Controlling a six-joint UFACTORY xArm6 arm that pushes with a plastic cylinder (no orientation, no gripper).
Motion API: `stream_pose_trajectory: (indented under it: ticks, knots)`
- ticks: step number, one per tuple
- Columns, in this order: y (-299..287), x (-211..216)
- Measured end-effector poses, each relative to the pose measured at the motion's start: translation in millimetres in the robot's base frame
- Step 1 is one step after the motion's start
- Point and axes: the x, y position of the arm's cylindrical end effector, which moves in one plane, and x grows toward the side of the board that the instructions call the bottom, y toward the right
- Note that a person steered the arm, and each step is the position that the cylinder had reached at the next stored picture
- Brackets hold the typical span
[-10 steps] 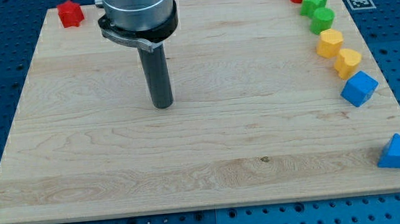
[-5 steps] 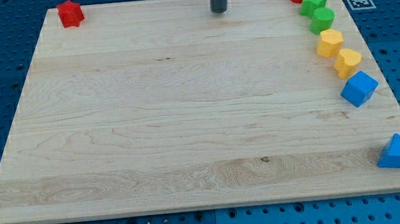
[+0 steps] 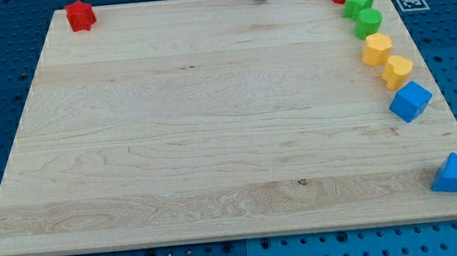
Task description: Slightly push the red circle to the top right of the green star
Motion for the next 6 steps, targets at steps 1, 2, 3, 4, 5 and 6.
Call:
stream_pose_trajectory:
  ticks: [1,2,3,4,5,6]
  knots:
    - [-1.0,0.1]
    - [19.5,-0.6]
    - [62.1,-0.8]
    - [95.0,-0.9]
    - [107.3,-0.9]
    - [118.5,-0.9]
